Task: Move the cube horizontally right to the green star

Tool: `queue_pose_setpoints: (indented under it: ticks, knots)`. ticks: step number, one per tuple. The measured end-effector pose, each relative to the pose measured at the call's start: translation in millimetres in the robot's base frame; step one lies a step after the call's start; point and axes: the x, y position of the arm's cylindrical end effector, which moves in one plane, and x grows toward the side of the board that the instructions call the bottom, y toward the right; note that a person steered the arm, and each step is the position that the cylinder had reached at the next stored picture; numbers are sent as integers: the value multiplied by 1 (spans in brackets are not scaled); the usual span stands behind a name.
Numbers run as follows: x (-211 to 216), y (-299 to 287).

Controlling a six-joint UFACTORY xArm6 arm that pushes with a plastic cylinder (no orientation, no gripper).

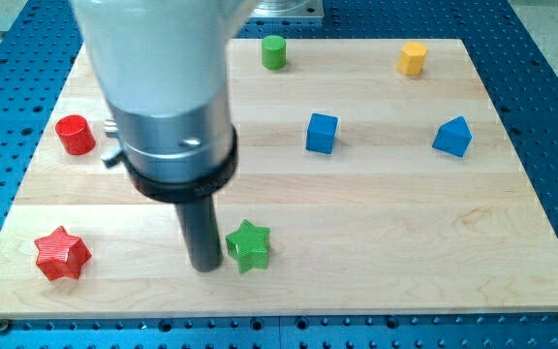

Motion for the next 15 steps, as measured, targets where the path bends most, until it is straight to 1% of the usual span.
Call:
queue_pose_setpoints:
  ticks: [1,2,4,5,6,8,9,10,11,12,13,14,15]
  knots:
    - [-27,6]
    - [-30,26]
    - [-27,48]
    - [-67,49]
    - [-119,42]
    - [-163,42]
    - [-166,79]
    - [-166,133]
    - [-183,171]
    - [-191,200]
    - [-190,213]
    - [-178,213]
    - [-139,213]
